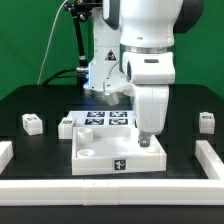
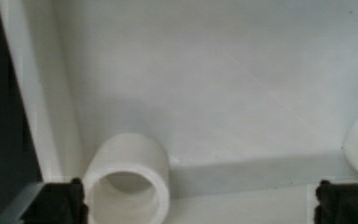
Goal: Assemble one leg
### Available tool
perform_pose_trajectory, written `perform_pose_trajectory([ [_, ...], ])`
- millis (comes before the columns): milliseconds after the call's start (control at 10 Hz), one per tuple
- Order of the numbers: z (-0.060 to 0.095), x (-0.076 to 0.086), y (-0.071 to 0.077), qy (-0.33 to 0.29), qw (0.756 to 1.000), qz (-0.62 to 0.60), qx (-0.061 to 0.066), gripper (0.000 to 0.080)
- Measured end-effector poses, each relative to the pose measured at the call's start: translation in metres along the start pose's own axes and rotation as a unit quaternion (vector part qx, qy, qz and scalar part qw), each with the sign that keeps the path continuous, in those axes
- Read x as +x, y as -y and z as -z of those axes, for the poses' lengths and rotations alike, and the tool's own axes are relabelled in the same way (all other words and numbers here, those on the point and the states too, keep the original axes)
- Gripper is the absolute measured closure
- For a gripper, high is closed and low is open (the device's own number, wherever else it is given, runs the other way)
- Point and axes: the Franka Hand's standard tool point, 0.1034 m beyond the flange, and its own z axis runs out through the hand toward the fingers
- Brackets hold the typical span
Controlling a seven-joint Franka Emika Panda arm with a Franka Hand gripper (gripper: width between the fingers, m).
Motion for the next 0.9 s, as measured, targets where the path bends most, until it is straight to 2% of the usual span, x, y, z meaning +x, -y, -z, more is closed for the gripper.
perform_pose_trajectory([
  [100,0.003,-0.002,0.003,-0.002,1.0,0.012,-0.014,0.015],
  [200,0.006,-0.007,0.016,-0.001,1.0,0.018,-0.012,0.015],
  [400,0.008,-0.02,0.043,-0.002,0.999,0.044,-0.019,0.015],
  [600,0.001,-0.036,0.072,-0.003,0.999,0.043,-0.009,0.015],
  [700,-0.005,-0.04,0.084,-0.004,0.999,0.037,0.002,0.015],
  [900,-0.006,-0.04,0.084,-0.004,0.999,0.036,0.003,0.015],
])
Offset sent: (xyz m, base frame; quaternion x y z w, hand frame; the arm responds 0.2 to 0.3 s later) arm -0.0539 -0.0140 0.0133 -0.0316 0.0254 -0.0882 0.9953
